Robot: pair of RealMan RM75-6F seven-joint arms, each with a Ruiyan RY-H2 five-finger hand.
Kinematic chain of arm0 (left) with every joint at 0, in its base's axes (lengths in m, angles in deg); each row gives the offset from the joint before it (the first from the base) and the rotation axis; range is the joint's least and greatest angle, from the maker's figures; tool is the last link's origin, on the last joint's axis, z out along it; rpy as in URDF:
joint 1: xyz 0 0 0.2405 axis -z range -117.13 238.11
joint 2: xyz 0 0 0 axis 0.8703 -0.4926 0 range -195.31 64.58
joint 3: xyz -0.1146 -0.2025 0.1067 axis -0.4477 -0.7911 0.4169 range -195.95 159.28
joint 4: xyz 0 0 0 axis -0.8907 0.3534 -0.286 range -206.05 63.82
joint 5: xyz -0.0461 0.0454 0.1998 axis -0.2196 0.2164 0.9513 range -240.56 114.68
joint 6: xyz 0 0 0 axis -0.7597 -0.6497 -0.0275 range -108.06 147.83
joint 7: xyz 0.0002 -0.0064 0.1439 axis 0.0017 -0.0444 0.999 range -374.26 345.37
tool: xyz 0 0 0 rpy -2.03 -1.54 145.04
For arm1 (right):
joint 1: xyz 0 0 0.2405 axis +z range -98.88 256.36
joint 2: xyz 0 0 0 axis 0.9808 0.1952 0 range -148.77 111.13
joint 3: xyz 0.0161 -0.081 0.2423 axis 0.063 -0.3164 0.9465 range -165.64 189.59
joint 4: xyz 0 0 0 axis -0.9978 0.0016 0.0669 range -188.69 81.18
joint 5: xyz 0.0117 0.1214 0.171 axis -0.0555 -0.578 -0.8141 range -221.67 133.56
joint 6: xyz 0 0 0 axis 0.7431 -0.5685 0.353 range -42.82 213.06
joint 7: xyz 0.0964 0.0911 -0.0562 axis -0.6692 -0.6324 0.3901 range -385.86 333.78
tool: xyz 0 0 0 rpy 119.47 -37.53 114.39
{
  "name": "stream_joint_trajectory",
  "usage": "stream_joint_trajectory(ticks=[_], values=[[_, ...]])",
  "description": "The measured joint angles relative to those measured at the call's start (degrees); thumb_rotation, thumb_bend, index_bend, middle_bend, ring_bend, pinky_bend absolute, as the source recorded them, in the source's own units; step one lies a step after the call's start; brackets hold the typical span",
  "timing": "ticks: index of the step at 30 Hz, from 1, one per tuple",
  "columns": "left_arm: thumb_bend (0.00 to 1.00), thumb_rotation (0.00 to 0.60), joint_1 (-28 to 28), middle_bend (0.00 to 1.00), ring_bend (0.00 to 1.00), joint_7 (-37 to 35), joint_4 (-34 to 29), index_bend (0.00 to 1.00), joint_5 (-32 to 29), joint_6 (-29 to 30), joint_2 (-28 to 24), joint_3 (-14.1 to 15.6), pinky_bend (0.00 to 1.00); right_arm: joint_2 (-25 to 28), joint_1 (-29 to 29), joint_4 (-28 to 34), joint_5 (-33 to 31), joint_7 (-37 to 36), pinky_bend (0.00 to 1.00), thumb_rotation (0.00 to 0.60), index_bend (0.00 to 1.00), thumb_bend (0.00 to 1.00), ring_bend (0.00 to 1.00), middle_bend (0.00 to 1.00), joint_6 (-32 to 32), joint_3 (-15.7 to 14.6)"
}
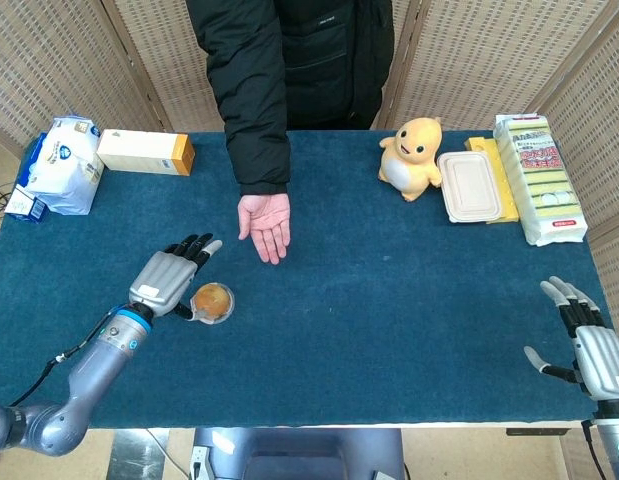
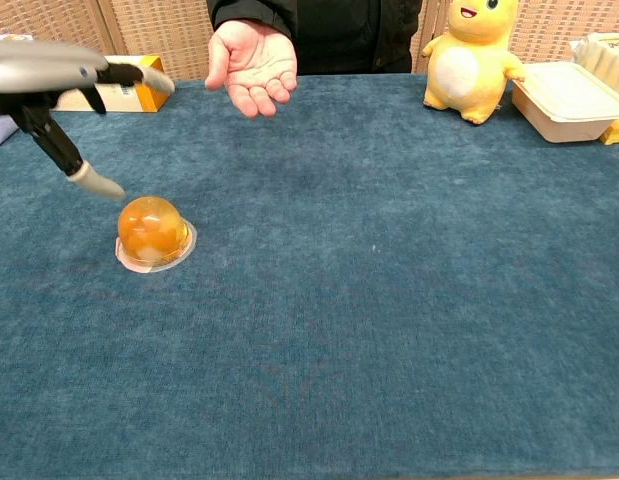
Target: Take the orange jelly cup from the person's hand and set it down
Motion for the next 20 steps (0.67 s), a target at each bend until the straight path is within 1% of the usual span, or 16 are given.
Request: stream_joint_trajectory(ticks=[3, 6, 7, 9, 11, 13, 16, 18, 20], values=[[0.05, 0.600, -3.36, 0.00, 0.00, -3.11, -1.05, 0.00, 7.19, 3.13, -2.29, 1.05, 0.16, 0.07, 0.01, 0.20, -0.21, 0.04, 0.05, 0.600, 0.07, 0.32, 0.04, 0.03, 0.03, 0.15], [0.04, 0.600, -8.60, 0.00, 0.00, -7.75, -0.77, 0.00, 15.75, 8.33, -4.25, 3.32, 0.13, 0.11, 0.00, 0.27, -0.45, 0.15, 0.05, 0.600, 0.07, 0.32, 0.04, 0.03, -0.03, 0.24], [0.04, 0.600, -11.12, 0.00, 0.00, -10.27, -0.10, 0.00, 19.34, 11.05, -4.82, 4.32, 0.12, 0.11, 0.00, 0.25, -0.55, 0.15, 0.05, 0.600, 0.07, 0.32, 0.04, 0.04, -0.07, 0.27], [0.03, 0.600, -14.94, 0.00, 0.00, -14.56, 1.72, 0.00, 24.41, 15.74, -5.29, 5.62, 0.12, 0.14, -0.04, 0.22, -0.69, 0.17, 0.05, 0.600, 0.07, 0.32, 0.04, 0.04, -0.02, 0.36], [0.03, 0.600, -19.54, 0.00, 0.00, -20.17, 5.27, 0.00, 29.17, 21.83, -5.32, 6.84, 0.12, 0.14, -0.13, 0.24, -0.65, 0.25, 0.05, 0.600, 0.07, 0.32, 0.04, 0.03, 0.23, 0.38], [0.03, 0.600, -24.47, 0.00, 0.00, -26.11, 9.74, 0.00, 32.01, 27.95, -5.04, 7.81, 0.12, 0.05, -0.19, 0.26, -0.58, 0.54, 0.05, 0.600, 0.07, 0.32, 0.04, 0.03, 0.39, 0.39], [0.03, 0.600, -31.70, 0.00, 0.00, -32.75, 15.74, 0.00, 33.85, 35.74, -4.33, 8.55, 0.11, -0.07, -0.28, 0.32, -0.53, 0.96, 0.05, 0.600, 0.07, 0.32, 0.04, 0.04, 0.60, 0.39], [0.03, 0.600, -35.38, 0.00, 0.00, -34.66, 17.65, 0.00, 34.31, 39.18, -4.01, 8.82, 0.11, -0.11, -0.30, 0.41, -0.54, 1.39, 0.05, 0.600, 0.07, 0.32, 0.04, 0.04, 0.58, 0.38], [0.03, 0.600, -38.40, 0.00, 0.00, -36.34, 18.10, 0.00, 34.60, 40.82, -4.14, 9.37, 0.11, -0.15, -0.34, 0.41, -0.46, 1.68, 0.05, 0.600, 0.07, 0.32, 0.04, 0.04, 0.61, 0.30]])
